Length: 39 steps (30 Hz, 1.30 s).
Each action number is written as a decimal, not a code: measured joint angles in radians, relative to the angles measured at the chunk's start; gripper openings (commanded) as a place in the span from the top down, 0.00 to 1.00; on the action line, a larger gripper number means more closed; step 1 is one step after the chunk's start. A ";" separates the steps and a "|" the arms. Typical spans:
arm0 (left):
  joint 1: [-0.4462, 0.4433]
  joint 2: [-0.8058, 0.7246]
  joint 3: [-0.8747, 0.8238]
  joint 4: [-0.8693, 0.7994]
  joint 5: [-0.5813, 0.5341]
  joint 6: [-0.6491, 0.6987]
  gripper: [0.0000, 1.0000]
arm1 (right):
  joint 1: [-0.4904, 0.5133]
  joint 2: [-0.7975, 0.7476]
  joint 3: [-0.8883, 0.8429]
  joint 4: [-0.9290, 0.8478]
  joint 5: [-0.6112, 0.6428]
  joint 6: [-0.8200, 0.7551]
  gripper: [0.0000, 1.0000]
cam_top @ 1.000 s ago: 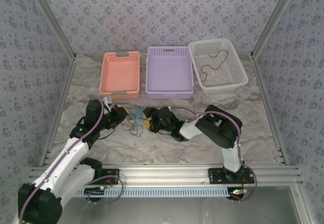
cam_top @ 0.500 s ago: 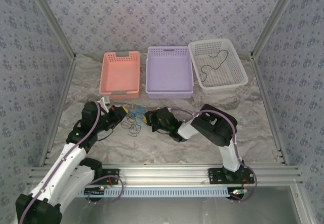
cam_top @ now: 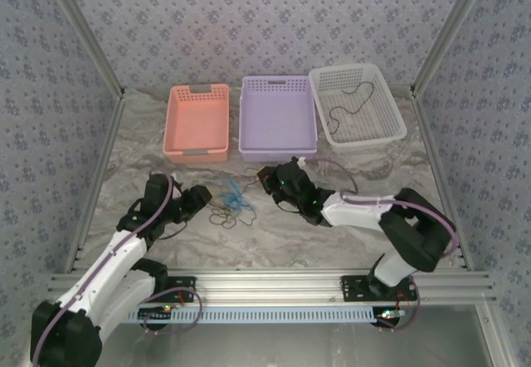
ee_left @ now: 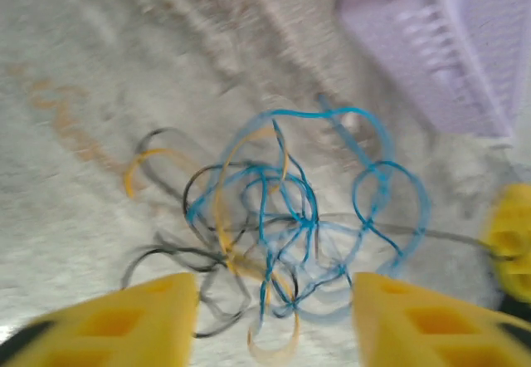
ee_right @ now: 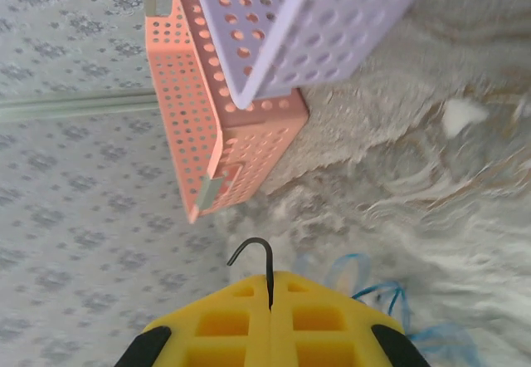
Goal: Untangle the cables
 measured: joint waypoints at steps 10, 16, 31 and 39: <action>-0.188 0.115 0.224 -0.074 -0.041 0.175 0.27 | 0.000 -0.069 0.148 -0.409 0.113 -0.386 1.00; -0.319 0.410 0.364 -0.024 -0.080 0.285 0.29 | -0.009 -0.130 0.175 -0.523 0.126 -0.513 1.00; -0.489 0.694 0.460 0.148 -0.217 0.177 0.47 | -0.082 -0.242 0.087 -0.536 0.056 -0.548 1.00; -0.566 0.791 0.529 0.178 -0.306 0.120 0.37 | -0.132 -0.300 -0.002 -0.513 0.008 -0.513 1.00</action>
